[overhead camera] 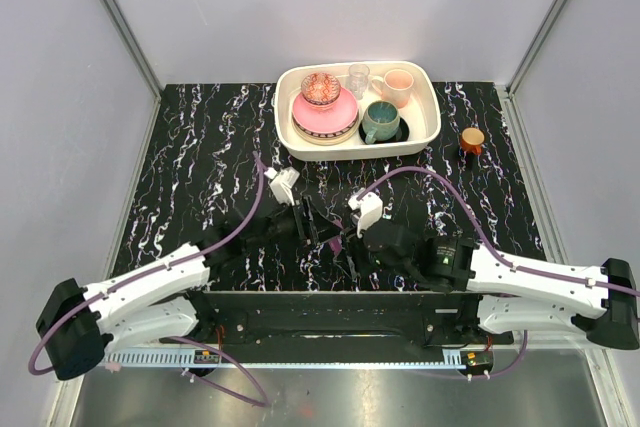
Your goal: Sort the pills into containers
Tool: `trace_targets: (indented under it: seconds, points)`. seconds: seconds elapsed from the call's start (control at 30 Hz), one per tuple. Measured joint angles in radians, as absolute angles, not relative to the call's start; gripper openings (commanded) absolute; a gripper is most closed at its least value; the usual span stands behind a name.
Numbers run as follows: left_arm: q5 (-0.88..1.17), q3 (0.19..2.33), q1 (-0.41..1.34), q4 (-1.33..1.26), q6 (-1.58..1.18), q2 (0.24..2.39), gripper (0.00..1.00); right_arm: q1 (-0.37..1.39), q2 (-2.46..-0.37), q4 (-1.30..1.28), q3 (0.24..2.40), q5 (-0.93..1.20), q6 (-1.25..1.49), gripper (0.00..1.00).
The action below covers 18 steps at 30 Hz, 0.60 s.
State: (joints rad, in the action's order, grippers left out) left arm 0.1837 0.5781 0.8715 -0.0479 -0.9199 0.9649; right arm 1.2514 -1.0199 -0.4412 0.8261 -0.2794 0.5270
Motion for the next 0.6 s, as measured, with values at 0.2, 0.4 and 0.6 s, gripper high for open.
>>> trace_targets:
  seconds: [0.2,0.4,0.6]
  points:
    - [0.176,0.605,0.908,-0.048,-0.938,1.002,0.37,1.264,-1.014,-0.447,0.829,-0.302,0.527,0.0]
    - [0.175,0.62,0.925,-0.073,-0.956,0.996,0.0,1.267,-0.996,-0.472,0.848,-0.324,0.528,0.0]
    - [0.175,0.62,0.932,-0.105,-0.965,0.97,0.0,1.271,-0.936,-0.475,0.851,-0.317,0.54,0.02]
